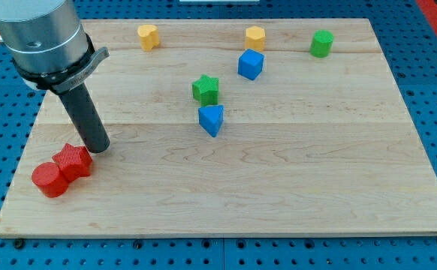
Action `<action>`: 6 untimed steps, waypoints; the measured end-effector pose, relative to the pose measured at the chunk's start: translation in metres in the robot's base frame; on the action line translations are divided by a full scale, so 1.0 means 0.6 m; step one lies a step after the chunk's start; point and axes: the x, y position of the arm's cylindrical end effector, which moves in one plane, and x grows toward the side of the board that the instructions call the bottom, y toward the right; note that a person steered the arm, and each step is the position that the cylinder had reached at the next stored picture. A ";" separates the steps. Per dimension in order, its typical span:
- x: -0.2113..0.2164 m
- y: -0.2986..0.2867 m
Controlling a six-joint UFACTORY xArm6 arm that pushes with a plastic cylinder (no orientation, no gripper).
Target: Point your arm at green star
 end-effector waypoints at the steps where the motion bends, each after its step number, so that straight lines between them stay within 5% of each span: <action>1: 0.000 0.001; 6: 0.002 0.041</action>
